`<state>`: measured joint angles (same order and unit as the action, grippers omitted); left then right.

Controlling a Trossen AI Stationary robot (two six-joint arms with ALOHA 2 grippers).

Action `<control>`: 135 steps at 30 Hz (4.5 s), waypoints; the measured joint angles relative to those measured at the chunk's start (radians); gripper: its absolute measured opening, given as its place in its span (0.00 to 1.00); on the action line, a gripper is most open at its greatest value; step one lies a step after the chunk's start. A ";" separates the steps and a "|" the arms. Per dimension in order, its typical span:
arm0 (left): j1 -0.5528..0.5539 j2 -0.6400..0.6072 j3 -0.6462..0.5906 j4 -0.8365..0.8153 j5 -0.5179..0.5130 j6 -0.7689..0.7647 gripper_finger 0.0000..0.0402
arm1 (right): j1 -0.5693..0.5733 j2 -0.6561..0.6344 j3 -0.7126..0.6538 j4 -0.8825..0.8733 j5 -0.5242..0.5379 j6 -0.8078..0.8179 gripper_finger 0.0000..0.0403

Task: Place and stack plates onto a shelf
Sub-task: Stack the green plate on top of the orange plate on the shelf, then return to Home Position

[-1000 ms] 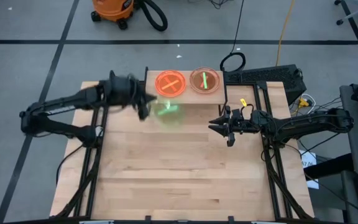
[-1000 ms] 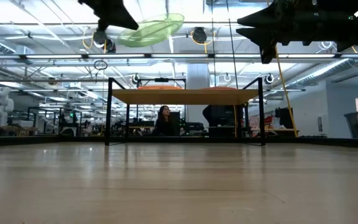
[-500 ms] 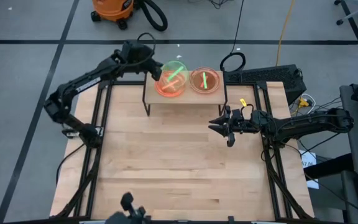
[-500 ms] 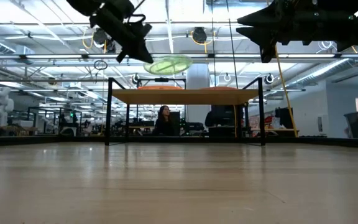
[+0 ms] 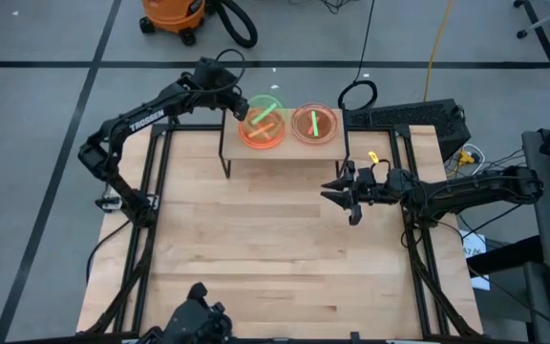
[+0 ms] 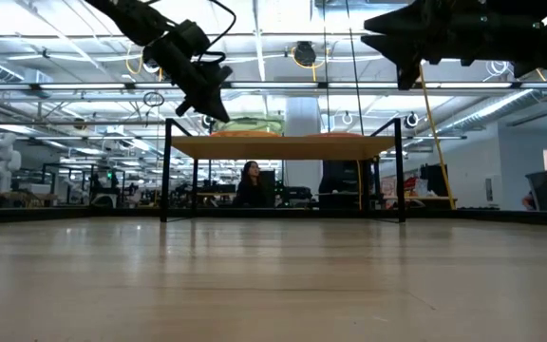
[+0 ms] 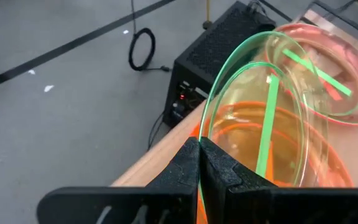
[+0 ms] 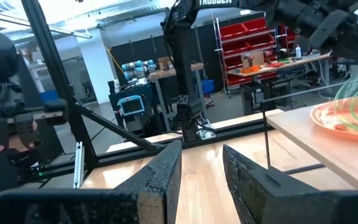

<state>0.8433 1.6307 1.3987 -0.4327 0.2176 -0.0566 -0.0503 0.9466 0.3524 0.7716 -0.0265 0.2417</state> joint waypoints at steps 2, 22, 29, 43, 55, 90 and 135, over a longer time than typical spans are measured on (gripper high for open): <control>0.000 0.000 0.000 -0.001 0.016 0.001 0.01 | 0.000 0.000 0.000 0.005 0.000 0.000 0.25; -0.004 0.000 0.000 -0.101 0.028 0.000 0.21 | 0.000 0.000 0.000 0.003 0.000 -0.023 0.25; -0.007 -0.037 0.000 -0.108 0.034 0.006 0.28 | 0.000 0.000 0.000 0.011 0.000 -0.023 0.25; -0.019 -0.365 -0.001 -0.141 0.063 0.101 0.28 | -0.001 -0.049 0.000 0.097 -0.042 -0.055 0.25; -0.176 -0.760 -0.149 -0.097 0.043 0.185 0.28 | -0.137 -0.382 0.193 -0.689 0.003 -0.059 0.25; -0.244 -1.627 -1.151 0.416 0.151 0.023 0.28 | -0.086 -0.933 -0.178 -0.563 0.002 -0.298 0.25; -0.245 -1.624 -1.389 0.692 0.219 0.000 0.28 | -0.088 -0.935 -0.337 -0.485 0.105 -0.359 0.25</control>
<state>0.5987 0.0063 0.0097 0.2588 0.4362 -0.0570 -0.1379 0.0120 0.0151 0.2863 0.0780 -0.1172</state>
